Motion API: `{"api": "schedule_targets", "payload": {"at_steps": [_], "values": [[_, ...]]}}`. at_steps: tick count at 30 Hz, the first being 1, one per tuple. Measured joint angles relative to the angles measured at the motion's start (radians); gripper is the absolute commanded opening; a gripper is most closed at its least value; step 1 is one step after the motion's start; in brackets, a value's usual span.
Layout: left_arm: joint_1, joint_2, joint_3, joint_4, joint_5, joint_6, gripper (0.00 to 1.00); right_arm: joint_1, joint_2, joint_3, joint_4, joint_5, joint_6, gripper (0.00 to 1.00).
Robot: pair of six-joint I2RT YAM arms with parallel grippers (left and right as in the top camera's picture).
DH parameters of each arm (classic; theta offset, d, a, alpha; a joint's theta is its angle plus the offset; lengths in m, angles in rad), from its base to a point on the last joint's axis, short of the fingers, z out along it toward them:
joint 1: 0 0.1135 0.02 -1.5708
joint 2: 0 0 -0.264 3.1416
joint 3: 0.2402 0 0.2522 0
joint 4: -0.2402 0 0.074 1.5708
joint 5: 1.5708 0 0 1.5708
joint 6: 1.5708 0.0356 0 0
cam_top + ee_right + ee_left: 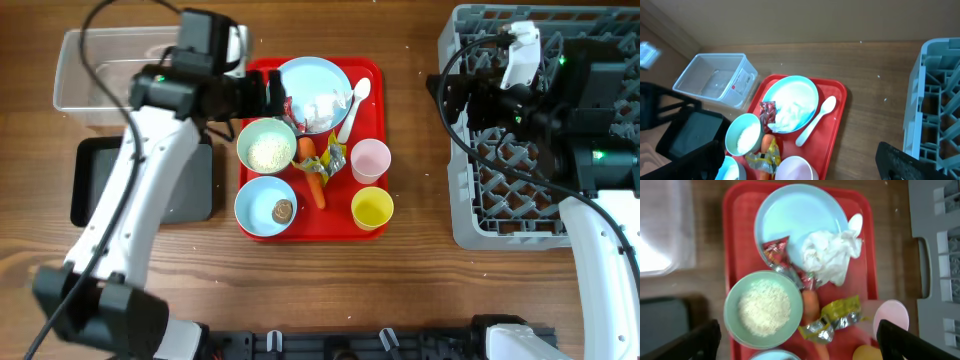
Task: Sort waste into correct bins and load items into the dishwasher rack
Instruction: 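Reach the left gripper to the white plate and grasp the crumpled tissue, then carry the tissue left and drop it into the clear bin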
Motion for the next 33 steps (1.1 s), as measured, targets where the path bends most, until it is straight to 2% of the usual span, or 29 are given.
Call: {"api": "schedule_targets", "payload": {"at_steps": [7, 9, 10, 11, 14, 15, 16, 19, 21, 22, 24, 28, 33], "values": [[-0.182, 0.301, 0.003, 0.276, -0.037, 0.032, 0.86, 0.0, 0.0, 0.002, -0.039, 0.045, 0.0, 1.0], [-0.192, 0.353, 0.005, 0.294, -0.068, 0.04, 0.68, 0.0, 0.0, 0.002, -0.041, 0.052, 0.0, 1.0], [-0.192, 0.37, 0.006, 0.304, -0.074, 0.037, 0.54, 0.0, 0.0, 0.002, -0.044, 0.052, 0.0, 1.0], [-0.192, 0.403, 0.007, 0.315, -0.078, 0.046, 0.48, 0.0, 0.0, 0.002, -0.045, 0.055, 0.0, 1.0], [-0.192, 0.5, 0.006, 0.331, -0.082, 0.046, 0.48, 0.0, 0.0, 0.002, -0.045, 0.067, 0.0, 1.0], [-0.193, 0.513, 0.006, 0.336, -0.082, 0.046, 0.45, 0.0, 0.0, 0.002, -0.045, 0.069, 0.0, 1.0], [-0.194, 0.516, 0.006, 0.339, -0.082, 0.046, 0.37, 0.0, 0.0, 0.002, -0.045, 0.071, 0.0, 1.0], [-0.194, 0.516, 0.006, 0.348, -0.082, 0.048, 0.25, 0.0, 0.0, 0.002, -0.045, 0.078, 0.0, 1.0], [-0.194, 0.516, 0.006, 0.369, -0.082, 0.047, 0.2, 0.0, 0.0, 0.002, -0.045, 0.079, 0.0, 1.0], [-0.195, 0.516, 0.006, 0.377, -0.082, 0.048, 0.12, 0.0, 0.0, 0.002, -0.045, 0.081, 0.0, 1.0], [-0.196, 0.515, 0.006, 0.385, -0.082, 0.046, 0.04, 0.0, 0.0, 0.002, -0.045, 0.082, 0.0, 1.0], [-0.196, 0.483, 0.006, 0.39, -0.082, 0.047, 0.04, 0.0, 0.0, 0.002, -0.045, 0.082, 0.0, 1.0], [-0.194, 0.308, 0.006, 0.391, -0.082, 0.045, 0.04, 0.0, 0.0, 0.002, -0.045, 0.082, 0.0, 0.99]]}}
